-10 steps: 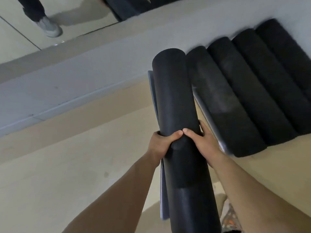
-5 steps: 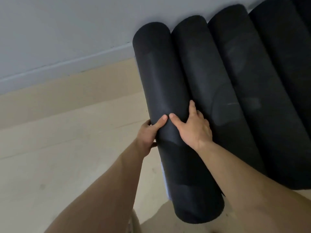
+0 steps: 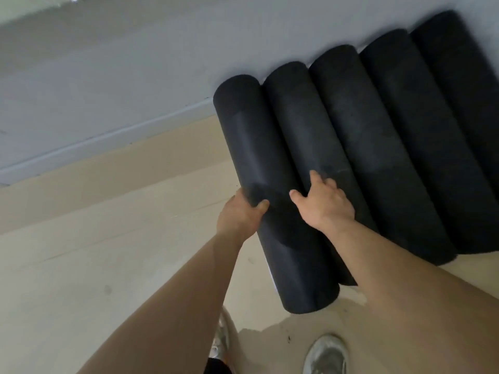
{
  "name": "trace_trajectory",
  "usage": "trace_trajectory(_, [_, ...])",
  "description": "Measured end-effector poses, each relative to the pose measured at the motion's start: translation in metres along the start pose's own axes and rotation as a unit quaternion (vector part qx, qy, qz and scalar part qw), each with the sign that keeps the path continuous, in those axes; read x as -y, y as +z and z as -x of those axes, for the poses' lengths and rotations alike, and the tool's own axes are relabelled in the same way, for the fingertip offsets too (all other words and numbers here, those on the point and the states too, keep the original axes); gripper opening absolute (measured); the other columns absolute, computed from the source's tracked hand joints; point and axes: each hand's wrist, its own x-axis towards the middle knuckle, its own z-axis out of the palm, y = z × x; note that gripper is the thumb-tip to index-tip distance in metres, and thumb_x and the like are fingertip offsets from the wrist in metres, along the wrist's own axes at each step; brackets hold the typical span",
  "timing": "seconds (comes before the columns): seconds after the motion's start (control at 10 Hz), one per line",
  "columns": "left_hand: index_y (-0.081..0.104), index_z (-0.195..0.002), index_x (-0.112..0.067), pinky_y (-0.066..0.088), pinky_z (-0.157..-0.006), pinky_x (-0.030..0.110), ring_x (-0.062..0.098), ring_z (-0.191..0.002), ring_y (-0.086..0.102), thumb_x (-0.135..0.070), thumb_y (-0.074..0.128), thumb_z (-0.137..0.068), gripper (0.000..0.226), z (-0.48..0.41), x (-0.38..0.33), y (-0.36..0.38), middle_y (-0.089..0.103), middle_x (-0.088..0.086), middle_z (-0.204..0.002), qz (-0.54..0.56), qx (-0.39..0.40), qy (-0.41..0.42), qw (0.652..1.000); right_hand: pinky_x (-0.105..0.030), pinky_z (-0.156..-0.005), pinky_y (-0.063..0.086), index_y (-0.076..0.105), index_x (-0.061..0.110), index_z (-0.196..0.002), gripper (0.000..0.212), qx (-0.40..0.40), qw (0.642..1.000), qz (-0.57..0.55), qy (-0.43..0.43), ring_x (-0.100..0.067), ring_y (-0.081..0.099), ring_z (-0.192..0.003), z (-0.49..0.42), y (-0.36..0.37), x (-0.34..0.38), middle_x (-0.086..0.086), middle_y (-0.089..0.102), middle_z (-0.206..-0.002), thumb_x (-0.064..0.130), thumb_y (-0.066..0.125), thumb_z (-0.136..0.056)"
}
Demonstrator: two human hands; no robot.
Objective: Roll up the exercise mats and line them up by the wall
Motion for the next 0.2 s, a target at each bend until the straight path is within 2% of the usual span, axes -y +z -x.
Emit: trace_trajectory(0.2, [0.039,-0.153,-0.014,0.045,-0.1,0.04,0.031,-0.129,0.055,-0.052,0.056,-0.099,0.068,0.106,-0.046,-0.073,0.057,0.008,-0.144,-0.085,0.011,0.04,0.996,-0.047,-0.097,0.047,0.028,0.021,-0.16,0.069,-0.012,0.999,0.04,-0.017,-0.037,0.045,-0.135,0.098,-0.106,-0.016,-0.014,0.039,-0.154,0.051,0.05,-0.102])
